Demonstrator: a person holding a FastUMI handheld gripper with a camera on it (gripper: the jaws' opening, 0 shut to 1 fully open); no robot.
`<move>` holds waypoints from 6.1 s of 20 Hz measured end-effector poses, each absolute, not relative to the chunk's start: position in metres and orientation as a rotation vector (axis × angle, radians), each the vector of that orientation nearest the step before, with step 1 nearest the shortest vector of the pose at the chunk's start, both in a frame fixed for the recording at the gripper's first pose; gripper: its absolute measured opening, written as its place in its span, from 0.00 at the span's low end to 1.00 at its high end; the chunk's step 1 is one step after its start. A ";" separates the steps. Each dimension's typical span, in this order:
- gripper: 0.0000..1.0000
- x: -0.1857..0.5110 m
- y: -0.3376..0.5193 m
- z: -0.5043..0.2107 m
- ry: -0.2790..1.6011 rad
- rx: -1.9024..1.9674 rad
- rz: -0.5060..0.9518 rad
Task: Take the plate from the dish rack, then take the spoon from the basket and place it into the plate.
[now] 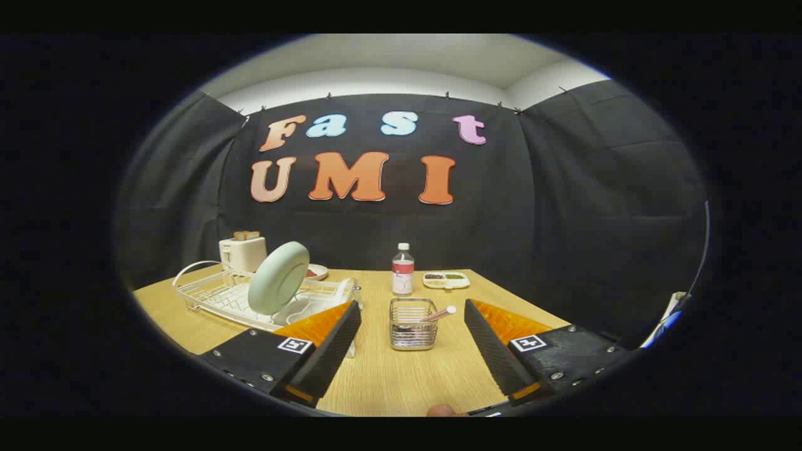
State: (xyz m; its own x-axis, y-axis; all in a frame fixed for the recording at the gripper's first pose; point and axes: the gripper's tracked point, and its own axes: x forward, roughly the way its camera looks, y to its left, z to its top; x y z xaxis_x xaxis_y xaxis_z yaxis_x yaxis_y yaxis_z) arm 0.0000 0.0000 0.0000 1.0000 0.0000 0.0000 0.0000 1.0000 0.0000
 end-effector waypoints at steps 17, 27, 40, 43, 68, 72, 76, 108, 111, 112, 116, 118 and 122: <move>0.99 -0.013 -0.022 0.002 -0.030 0.008 -0.068; 0.99 0.003 0.020 0.002 0.036 0.031 0.007; 0.98 0.096 0.169 0.031 0.284 0.125 0.243; 0.94 0.117 0.190 0.022 0.357 0.146 0.252; 0.27 0.171 0.198 -0.010 0.561 0.086 -0.057; 0.27 0.172 0.195 0.008 0.511 0.003 -0.088; 0.27 0.169 0.185 0.025 0.470 0.015 -0.099; 0.27 -0.062 0.136 -0.157 0.699 0.821 0.162; 0.28 -0.061 0.133 -0.163 0.703 0.839 0.143; 0.29 -0.060 0.132 -0.166 0.704 0.809 0.126; 0.37 -0.051 0.128 -0.175 0.705 0.735 0.084; 0.47 -0.049 0.120 -0.175 0.692 0.694 0.070; 0.73 -0.042 0.097 -0.171 0.652 0.589 0.043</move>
State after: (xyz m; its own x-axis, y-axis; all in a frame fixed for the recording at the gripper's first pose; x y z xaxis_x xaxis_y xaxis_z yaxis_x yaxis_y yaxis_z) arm -0.0422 0.0974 -0.1711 0.8000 0.2176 -0.5592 0.1425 0.8364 0.5292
